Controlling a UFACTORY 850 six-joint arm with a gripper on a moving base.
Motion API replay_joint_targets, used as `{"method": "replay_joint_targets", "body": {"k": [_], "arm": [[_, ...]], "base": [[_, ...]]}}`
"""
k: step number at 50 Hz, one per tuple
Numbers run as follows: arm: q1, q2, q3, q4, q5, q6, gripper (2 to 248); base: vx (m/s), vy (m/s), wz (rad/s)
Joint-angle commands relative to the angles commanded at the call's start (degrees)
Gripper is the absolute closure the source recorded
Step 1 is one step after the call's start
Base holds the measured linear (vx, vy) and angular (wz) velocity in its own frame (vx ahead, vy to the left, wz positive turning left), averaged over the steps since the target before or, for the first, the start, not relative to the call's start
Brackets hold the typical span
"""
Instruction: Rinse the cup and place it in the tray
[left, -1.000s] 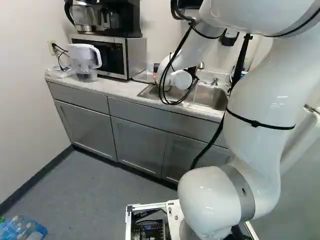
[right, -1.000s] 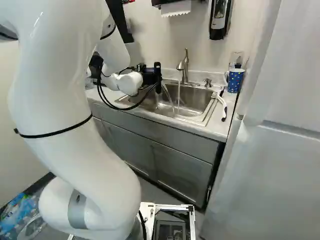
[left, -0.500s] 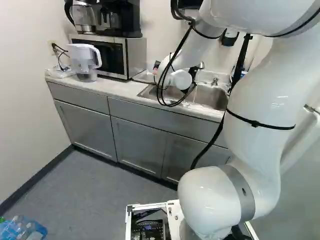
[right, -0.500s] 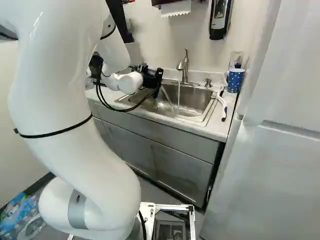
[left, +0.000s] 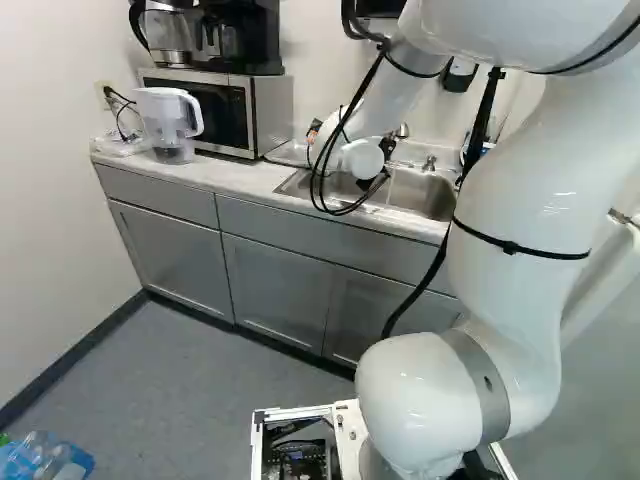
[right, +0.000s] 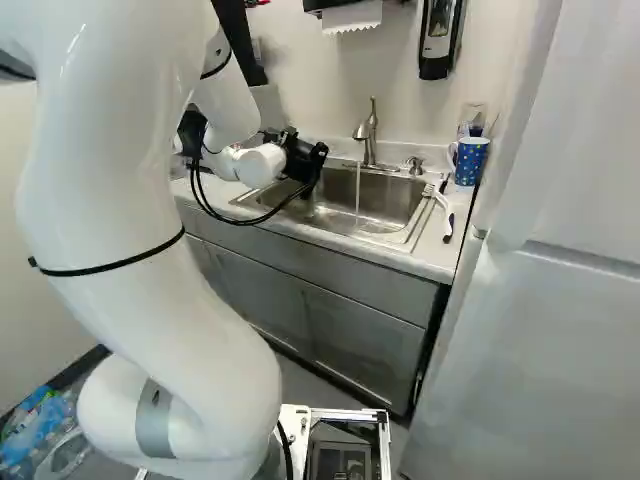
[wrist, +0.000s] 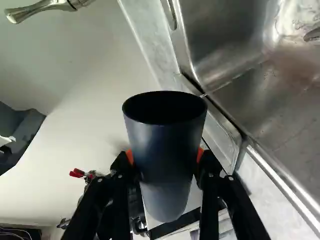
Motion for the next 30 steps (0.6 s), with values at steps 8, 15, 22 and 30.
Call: {"method": "replay_joint_targets", "body": {"k": [8, 15, 22, 30], "arm": [[0.0, 0.0, 0.0, 0.0, 0.0, 0.0, 124], [0.0, 0.0, 0.0, 0.0, 0.0, 0.0, 124], [0.0, 0.0, 0.0, 0.0, 0.0, 0.0, 124], [0.0, 0.0, 0.0, 0.0, 0.0, 0.0, 124]], "base": [[0.000, 0.000, 0.000], [0.000, 0.000, 0.000], [0.000, 0.000, 0.000], [0.000, 0.000, 0.000]]}}
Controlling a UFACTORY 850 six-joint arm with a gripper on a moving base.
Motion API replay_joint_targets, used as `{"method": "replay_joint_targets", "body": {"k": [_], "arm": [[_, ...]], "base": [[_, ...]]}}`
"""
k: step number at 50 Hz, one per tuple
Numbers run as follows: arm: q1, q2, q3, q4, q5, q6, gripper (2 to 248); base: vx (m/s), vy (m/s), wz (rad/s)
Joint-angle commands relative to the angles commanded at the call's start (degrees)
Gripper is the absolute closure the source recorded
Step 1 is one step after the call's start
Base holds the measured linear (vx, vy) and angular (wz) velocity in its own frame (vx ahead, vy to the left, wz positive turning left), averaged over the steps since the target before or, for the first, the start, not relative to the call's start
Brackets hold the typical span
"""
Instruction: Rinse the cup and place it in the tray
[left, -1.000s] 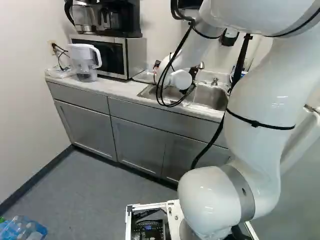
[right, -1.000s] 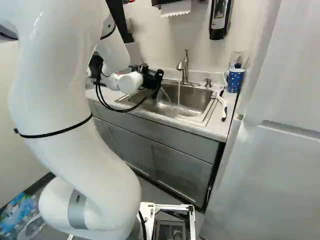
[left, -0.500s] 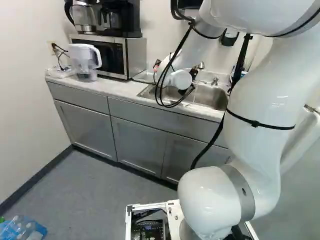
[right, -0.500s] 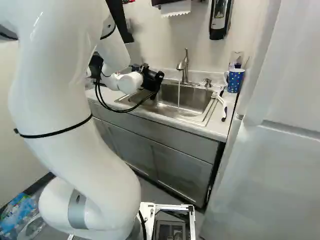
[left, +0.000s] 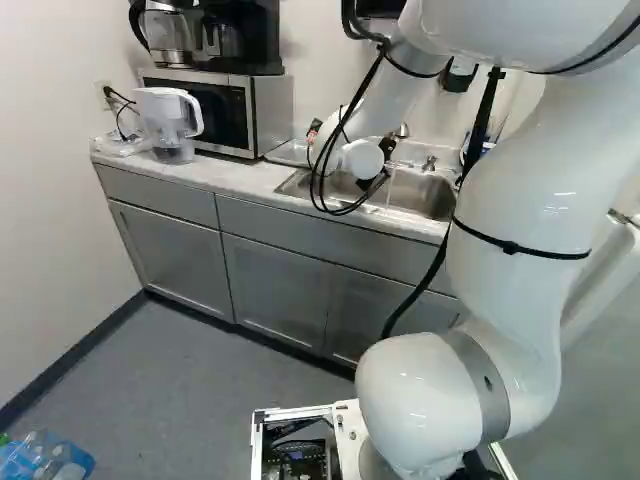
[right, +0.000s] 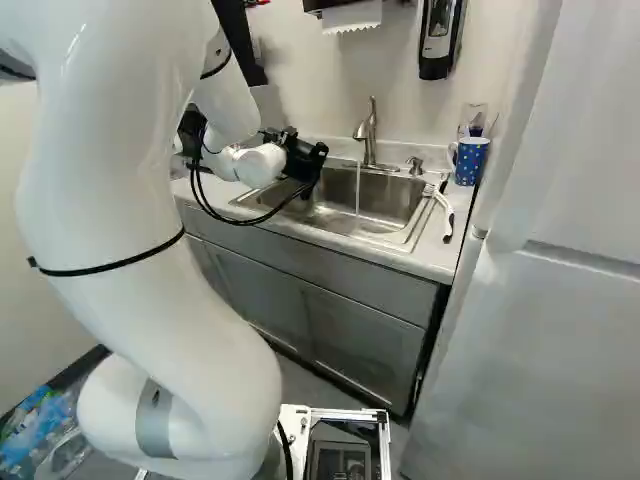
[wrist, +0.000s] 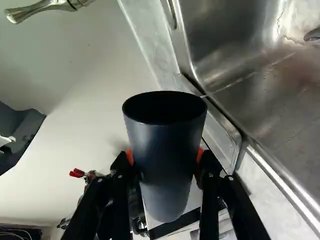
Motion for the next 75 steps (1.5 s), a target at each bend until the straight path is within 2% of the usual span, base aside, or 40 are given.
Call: {"method": "replay_joint_targets", "body": {"k": [11, 17, 75], "arm": [[0.0, 0.0, 0.0, 0.0, 0.0, -0.1, 124], [0.0, 0.0, 0.0, 0.0, 0.0, -2.3, 124], [0.0, 0.0, 0.0, 0.0, 0.0, -36.7, 124]], "base": [[0.000, 0.000, 0.000], [0.000, 0.000, 0.000], [0.000, 0.000, 0.000]]}}
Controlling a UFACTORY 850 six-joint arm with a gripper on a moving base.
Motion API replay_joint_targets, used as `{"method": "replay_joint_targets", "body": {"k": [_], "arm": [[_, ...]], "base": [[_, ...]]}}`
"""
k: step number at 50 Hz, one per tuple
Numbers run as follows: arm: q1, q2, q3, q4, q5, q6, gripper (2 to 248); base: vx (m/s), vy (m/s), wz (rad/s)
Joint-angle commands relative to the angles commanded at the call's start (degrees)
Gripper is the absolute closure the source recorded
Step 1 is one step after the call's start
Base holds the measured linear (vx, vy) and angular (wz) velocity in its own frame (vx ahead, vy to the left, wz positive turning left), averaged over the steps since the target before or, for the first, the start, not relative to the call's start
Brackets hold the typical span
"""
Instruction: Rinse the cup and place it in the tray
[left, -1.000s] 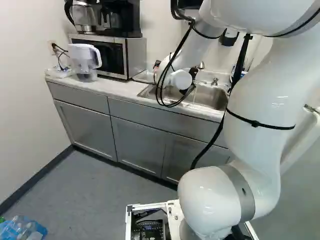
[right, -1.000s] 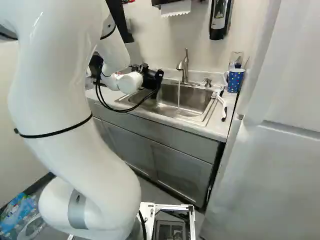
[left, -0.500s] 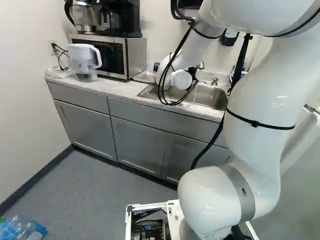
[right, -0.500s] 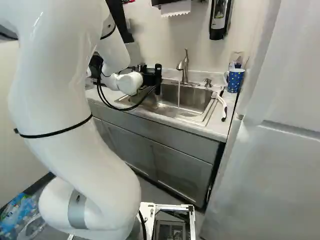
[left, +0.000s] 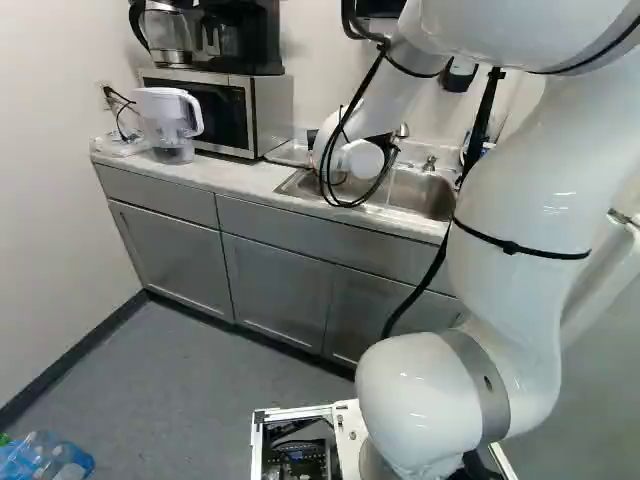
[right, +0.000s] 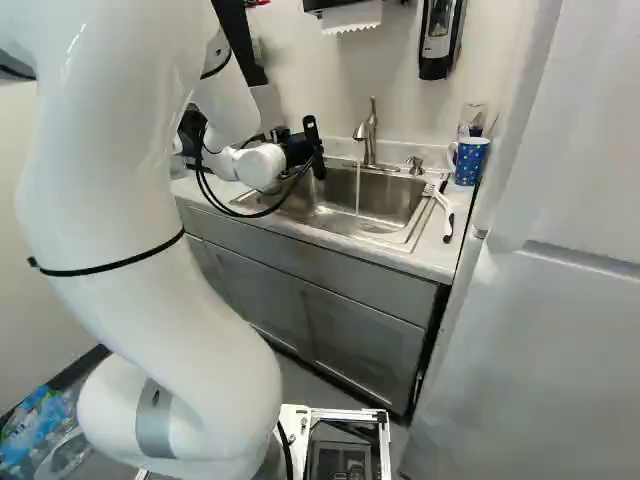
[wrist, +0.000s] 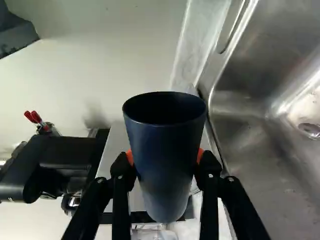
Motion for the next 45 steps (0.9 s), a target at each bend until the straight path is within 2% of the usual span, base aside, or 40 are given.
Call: {"method": "replay_joint_targets", "body": {"k": [45], "arm": [[0.0, 0.0, 0.0, 0.0, 0.0, -27.1, 124]], "base": [[0.000, 0.000, 0.000]]}}
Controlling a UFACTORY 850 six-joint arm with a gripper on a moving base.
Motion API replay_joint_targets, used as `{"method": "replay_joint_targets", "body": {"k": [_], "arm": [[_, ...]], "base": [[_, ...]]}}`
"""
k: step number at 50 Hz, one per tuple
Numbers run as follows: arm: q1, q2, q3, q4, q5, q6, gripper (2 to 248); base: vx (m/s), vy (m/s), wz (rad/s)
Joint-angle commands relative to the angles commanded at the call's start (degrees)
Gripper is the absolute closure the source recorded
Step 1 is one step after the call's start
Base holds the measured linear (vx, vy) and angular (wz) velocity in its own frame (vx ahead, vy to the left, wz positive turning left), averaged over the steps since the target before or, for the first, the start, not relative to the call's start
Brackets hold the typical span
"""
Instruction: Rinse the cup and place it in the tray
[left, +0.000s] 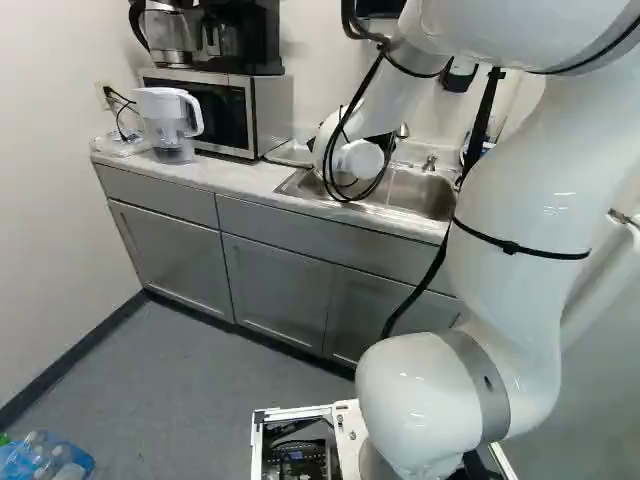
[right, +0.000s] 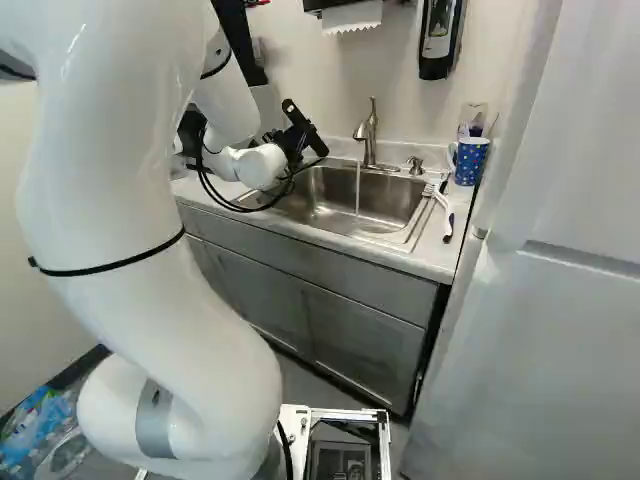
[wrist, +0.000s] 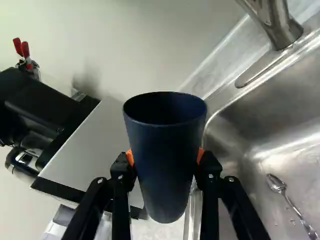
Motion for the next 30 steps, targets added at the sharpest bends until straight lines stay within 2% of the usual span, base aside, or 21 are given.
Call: {"method": "replay_joint_targets", "body": {"k": [30], "arm": [[0.0, 0.0, 0.0, 0.0, 0.0, -18.1, 124]], "base": [[0.000, 0.000, 0.000]]}}
